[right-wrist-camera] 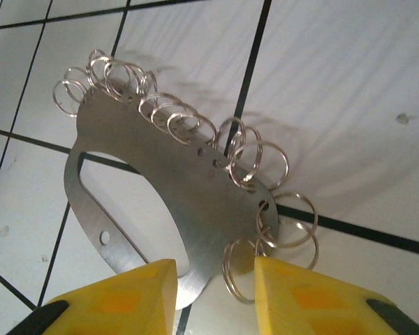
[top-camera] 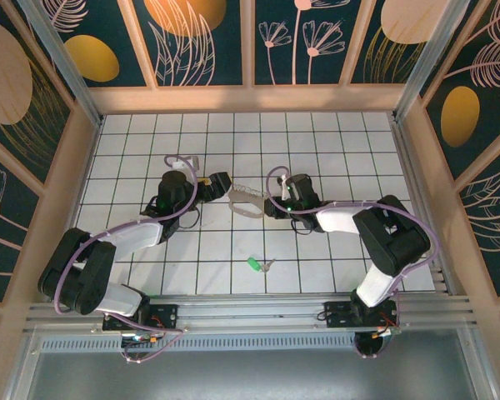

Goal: Put the keys on the keyring

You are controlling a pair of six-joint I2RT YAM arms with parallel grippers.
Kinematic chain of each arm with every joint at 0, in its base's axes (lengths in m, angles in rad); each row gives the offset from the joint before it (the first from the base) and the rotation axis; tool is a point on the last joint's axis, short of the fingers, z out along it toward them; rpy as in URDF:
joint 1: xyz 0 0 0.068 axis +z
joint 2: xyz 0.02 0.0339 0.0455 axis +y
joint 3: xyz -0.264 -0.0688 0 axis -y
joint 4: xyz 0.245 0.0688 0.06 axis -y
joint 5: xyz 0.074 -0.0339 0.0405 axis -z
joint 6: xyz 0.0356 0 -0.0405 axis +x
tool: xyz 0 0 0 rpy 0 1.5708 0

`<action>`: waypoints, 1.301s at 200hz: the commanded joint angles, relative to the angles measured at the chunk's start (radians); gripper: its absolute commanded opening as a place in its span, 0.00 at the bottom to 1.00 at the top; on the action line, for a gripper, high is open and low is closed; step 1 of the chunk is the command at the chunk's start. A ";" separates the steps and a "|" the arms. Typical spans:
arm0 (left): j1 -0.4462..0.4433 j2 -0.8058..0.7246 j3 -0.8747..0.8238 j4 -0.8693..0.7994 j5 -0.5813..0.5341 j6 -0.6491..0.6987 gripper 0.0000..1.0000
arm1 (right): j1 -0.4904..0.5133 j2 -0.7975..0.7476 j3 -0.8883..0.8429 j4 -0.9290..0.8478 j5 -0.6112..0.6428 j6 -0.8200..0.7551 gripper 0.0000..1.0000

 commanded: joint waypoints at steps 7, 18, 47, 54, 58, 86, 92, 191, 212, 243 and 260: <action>-0.004 -0.016 0.010 0.039 0.017 -0.010 0.99 | -0.006 0.026 0.041 -0.015 0.006 -0.031 0.32; -0.004 -0.016 0.009 0.043 0.020 -0.011 0.99 | -0.006 0.028 0.044 -0.022 0.014 -0.036 0.30; -0.004 -0.014 0.011 0.048 0.025 -0.010 0.99 | -0.006 0.024 0.044 -0.037 0.036 -0.048 0.27; -0.004 -0.014 0.011 0.049 0.028 -0.011 0.99 | -0.006 0.019 0.043 -0.041 0.039 -0.049 0.27; -0.004 -0.012 0.011 0.050 0.029 -0.010 0.99 | -0.004 0.011 0.040 -0.041 0.039 -0.049 0.27; -0.004 -0.008 0.011 0.059 0.036 -0.013 0.99 | 0.005 -0.044 0.015 -0.053 0.054 -0.046 0.36; -0.004 -0.006 0.010 0.062 0.036 -0.012 0.99 | 0.007 -0.053 0.010 -0.059 0.060 -0.046 0.37; -0.004 0.006 0.007 0.085 0.047 -0.018 0.99 | 0.020 -0.036 -0.024 -0.057 0.067 -0.037 0.36; -0.004 0.005 0.005 0.087 0.047 -0.019 0.99 | 0.022 -0.013 -0.013 -0.055 0.060 -0.038 0.35; -0.004 0.005 0.008 0.087 0.048 -0.018 0.99 | 0.023 0.014 0.002 -0.052 0.060 -0.041 0.35; -0.004 0.005 0.009 0.087 0.050 -0.018 0.99 | 0.024 0.023 0.010 -0.051 0.060 -0.044 0.34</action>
